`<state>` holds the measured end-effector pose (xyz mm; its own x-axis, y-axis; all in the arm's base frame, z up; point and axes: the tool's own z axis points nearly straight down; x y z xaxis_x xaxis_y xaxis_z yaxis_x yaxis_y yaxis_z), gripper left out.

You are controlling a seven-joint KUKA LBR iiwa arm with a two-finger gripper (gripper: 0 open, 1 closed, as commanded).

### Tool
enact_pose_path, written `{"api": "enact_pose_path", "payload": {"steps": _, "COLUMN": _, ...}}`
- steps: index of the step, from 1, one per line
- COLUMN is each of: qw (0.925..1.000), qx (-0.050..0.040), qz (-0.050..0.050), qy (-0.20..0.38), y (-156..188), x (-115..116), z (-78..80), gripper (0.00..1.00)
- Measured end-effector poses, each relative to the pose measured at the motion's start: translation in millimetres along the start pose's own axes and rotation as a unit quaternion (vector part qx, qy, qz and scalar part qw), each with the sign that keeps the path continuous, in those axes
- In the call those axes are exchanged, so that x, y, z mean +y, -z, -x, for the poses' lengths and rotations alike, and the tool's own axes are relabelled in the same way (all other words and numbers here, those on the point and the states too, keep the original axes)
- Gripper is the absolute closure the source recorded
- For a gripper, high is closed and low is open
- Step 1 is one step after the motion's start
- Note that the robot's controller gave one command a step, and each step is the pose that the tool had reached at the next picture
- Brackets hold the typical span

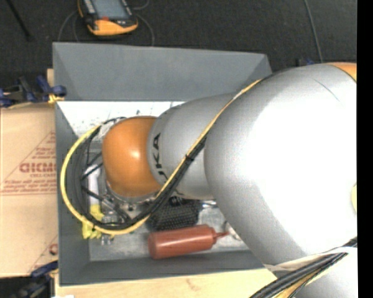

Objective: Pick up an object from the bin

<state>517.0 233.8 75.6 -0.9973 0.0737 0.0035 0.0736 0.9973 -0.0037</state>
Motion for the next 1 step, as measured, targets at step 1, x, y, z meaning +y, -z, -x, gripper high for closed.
{"api": "enact_pose_path", "payload": {"steps": 1, "qw": 1.0000, "qx": 0.0014, "qz": 0.001, "qy": -0.003, "y": 38.0, "x": -6.8, "z": 0.4, "gripper": 1.00}}
